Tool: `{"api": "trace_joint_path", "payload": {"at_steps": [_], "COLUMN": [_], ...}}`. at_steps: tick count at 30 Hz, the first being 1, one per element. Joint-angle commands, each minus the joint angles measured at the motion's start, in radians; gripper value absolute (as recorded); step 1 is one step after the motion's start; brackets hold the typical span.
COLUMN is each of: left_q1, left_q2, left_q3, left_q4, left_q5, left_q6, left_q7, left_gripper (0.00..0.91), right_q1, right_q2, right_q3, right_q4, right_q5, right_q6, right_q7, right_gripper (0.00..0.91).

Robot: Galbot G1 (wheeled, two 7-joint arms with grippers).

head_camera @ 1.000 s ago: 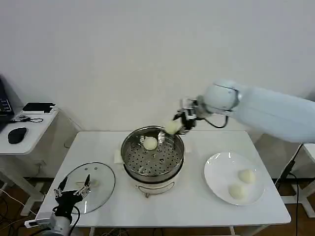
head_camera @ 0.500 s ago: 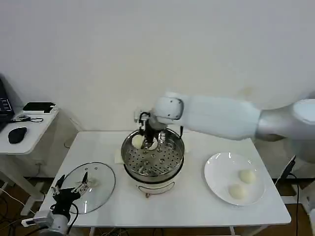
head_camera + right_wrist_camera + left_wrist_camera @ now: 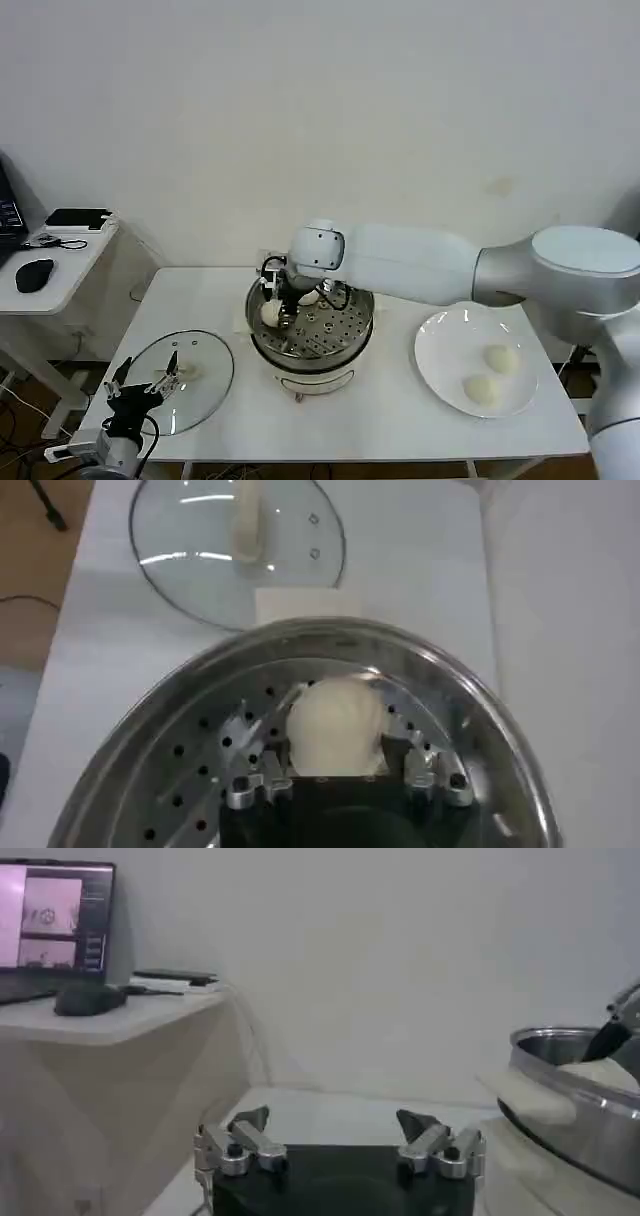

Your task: Take steamed baozi put them in steamer then cover it.

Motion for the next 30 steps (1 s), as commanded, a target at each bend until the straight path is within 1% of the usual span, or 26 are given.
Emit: {"api": "trace_joint_path", "payload": {"at_steps": [1,5,10,13,15,17,18,19,20,21,24,25,26,27,28,29,30], "left_q1": [0.001,0.002,-0.001,-0.004,-0.006,-0.008,-0.008,-0.008,-0.009,-0.010,-0.009,-0.008,-0.008,-0.007,-0.007,-0.007,-0.008], "left_q2": [-0.001,0.001,-0.001,0.000,0.002,0.005,0.006,0.007,0.008,0.010,0.020,0.024,0.026,0.033,0.037,0.038,0.042], "left_q3": [0.000,0.000,0.005,0.009,0.010,0.011,0.013,0.014,0.016,0.017,0.018,0.017,0.016,0.014,0.012,0.011,0.009], "left_q4": [0.004,0.003,0.009,0.014,0.016,0.015,0.013,0.011,0.010,0.008,0.008,0.009,0.010,0.011,0.012,0.013,0.015], "left_q5": [0.000,0.000,0.000,0.000,-0.001,-0.002,-0.003,-0.003,-0.004,-0.004,-0.008,-0.008,-0.011,-0.016,-0.018,-0.019,-0.021], "left_q6": [-0.001,0.000,0.000,-0.001,0.000,0.000,0.001,0.001,0.001,0.002,0.004,0.004,0.004,0.005,0.006,0.007,0.007], "left_q7": [0.001,0.001,0.002,0.001,0.001,0.001,0.001,0.001,0.001,0.001,0.001,0.002,0.002,0.002,0.002,0.002,0.002], "left_gripper": [0.907,0.907,0.907,0.907,0.907,0.907,0.907,0.907,0.907,0.907,0.907,0.907,0.907,0.907,0.907,0.907,0.907], "right_q1": [-0.028,-0.010,0.108,0.178,0.228,0.255,0.287,0.297,0.310,0.324,0.344,0.347,0.348,0.347,0.343,0.338,0.318], "right_q2": [0.025,0.010,-0.059,-0.126,-0.202,-0.250,-0.318,-0.342,-0.391,-0.442,-0.551,-0.609,-0.645,-0.706,-0.750,-0.768,-0.838], "right_q3": [-0.001,-0.003,-0.001,-0.008,-0.023,-0.034,-0.049,-0.055,-0.069,-0.086,-0.116,-0.123,-0.124,-0.122,-0.117,-0.112,-0.095], "right_q4": [-0.024,0.000,0.090,0.152,0.207,0.250,0.291,0.313,0.342,0.368,0.423,0.442,0.451,0.466,0.474,0.477,0.491], "right_q5": [-0.028,-0.026,0.009,0.024,0.028,0.019,-0.009,-0.022,-0.050,-0.097,-0.184,-0.222,-0.250,-0.300,-0.340,-0.346,-0.388], "right_q6": [-0.014,-0.017,-0.021,-0.018,-0.014,-0.011,-0.002,0.007,0.017,0.041,0.091,0.159,0.180,0.220,0.253,0.267,0.309], "right_q7": [0.008,-0.002,-0.010,-0.020,-0.031,-0.042,-0.064,-0.074,-0.099,-0.144,-0.232,-0.280,-0.298,-0.331,-0.349,-0.357,-0.386], "right_gripper": [0.907,0.907,0.907,0.907,0.907,0.907,0.907,0.907,0.907,0.907,0.907,0.907,0.907,0.907,0.907,0.907,0.907]}}
